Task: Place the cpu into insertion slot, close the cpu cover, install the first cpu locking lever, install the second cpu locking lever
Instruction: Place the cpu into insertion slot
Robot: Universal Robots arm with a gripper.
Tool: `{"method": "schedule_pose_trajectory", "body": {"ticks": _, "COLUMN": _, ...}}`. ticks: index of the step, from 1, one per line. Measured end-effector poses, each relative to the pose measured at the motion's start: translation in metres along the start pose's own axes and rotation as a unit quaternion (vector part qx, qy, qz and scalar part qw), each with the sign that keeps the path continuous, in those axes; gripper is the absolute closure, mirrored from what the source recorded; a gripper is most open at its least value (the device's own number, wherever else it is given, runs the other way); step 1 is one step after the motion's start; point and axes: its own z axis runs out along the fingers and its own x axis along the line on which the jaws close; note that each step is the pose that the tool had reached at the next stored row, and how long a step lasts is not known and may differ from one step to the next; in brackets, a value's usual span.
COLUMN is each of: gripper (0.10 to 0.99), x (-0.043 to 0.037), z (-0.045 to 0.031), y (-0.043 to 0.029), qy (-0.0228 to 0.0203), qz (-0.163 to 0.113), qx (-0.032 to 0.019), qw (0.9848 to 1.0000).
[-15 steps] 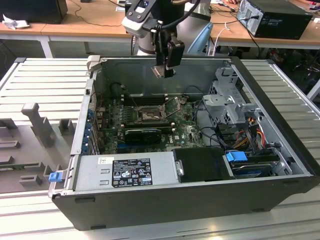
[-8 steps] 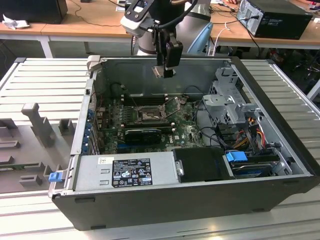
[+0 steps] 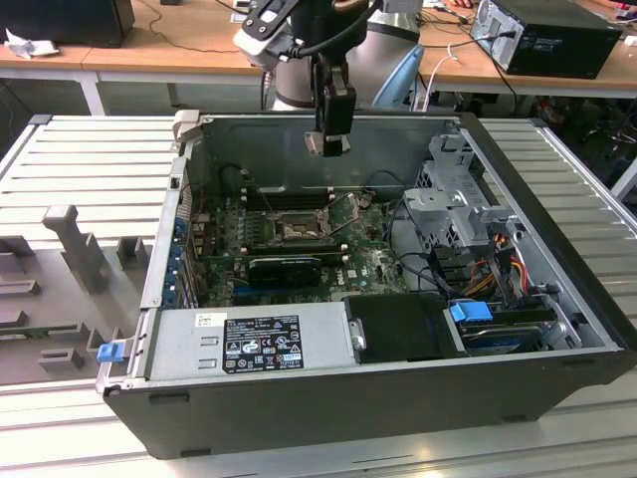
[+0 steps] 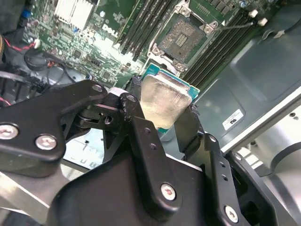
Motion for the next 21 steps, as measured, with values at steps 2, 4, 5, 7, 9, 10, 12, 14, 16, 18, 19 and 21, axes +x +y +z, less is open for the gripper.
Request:
{"method": "schedule_pose_trajectory", "body": {"ticks": 2, "gripper": 0.557, "x": 0.0, "z": 0.0009, "y": -0.0001, "qy": -0.0014, "qz": 0.016, "qx": -0.0001, "qw": 0.9999}}
{"method": "schedule_pose_trajectory", "body": {"ticks": 4, "gripper": 0.557, "x": 0.0, "z": 0.0035, "y": -0.0023, "qy": -0.002, "qz": 0.021, "qx": -0.0001, "qw": 0.9998}}
{"method": "schedule_pose_trajectory", "body": {"ticks": 5, "gripper": 0.557, "x": 0.0, "z": 0.005, "y": -0.0035, "qy": -0.002, "qz": 0.022, "qx": -0.0001, "qw": 0.9998}}
{"method": "schedule_pose_trajectory", "body": {"ticks": 7, "gripper": 0.557, "x": 0.0, "z": 0.0085, "y": -0.0049, "qy": -0.002, "qz": 0.022, "qx": -0.0001, "qw": 0.9998}}
{"method": "schedule_pose_trajectory", "body": {"ticks": 9, "gripper": 0.557, "x": -0.0001, "z": 0.012, "y": -0.0057, "qy": -0.0019, "qz": 0.022, "qx": -0.0001, "qw": 0.9998}}
{"method": "schedule_pose_trajectory", "body": {"ticks": 10, "gripper": 0.557, "x": -0.0001, "z": 0.0136, "y": -0.006, "qy": -0.0019, "qz": 0.022, "qx": -0.0001, "qw": 0.9998}}
{"method": "schedule_pose_trajectory", "body": {"ticks": 12, "gripper": 0.557, "x": -0.0001, "z": 0.0158, "y": -0.0064, "qy": -0.0019, "qz": 0.022, "qx": 0.0, "qw": 0.9998}}
{"method": "schedule_pose_trajectory", "body": {"ticks": 14, "gripper": 0.557, "x": -0.0002, "z": 0.0182, "y": -0.0067, "qy": -0.002, "qz": 0.022, "qx": 0.0002, "qw": 0.9998}}
{"method": "schedule_pose_trajectory", "body": {"ticks": 16, "gripper": 0.557, "x": -0.0002, "z": 0.0207, "y": -0.0069, "qy": -0.002, "qz": 0.022, "qx": 0.0003, "qw": 0.9998}}
{"method": "schedule_pose_trajectory", "body": {"ticks": 18, "gripper": 0.557, "x": -0.0002, "z": 0.0242, "y": -0.0072, "qy": -0.0019, "qz": 0.022, "qx": 0.0011, "qw": 0.9998}}
{"method": "schedule_pose_trajectory", "body": {"ticks": 19, "gripper": 0.557, "x": -0.0002, "z": 0.0249, "y": -0.0073, "qy": -0.002, "qz": 0.022, "qx": 0.0016, "qw": 0.9998}}
{"method": "schedule_pose_trajectory", "body": {"ticks": 21, "gripper": 0.557, "x": -0.0003, "z": 0.0273, "y": -0.0075, "qy": -0.0019, "qz": 0.022, "qx": 0.0017, "qw": 0.9998}}
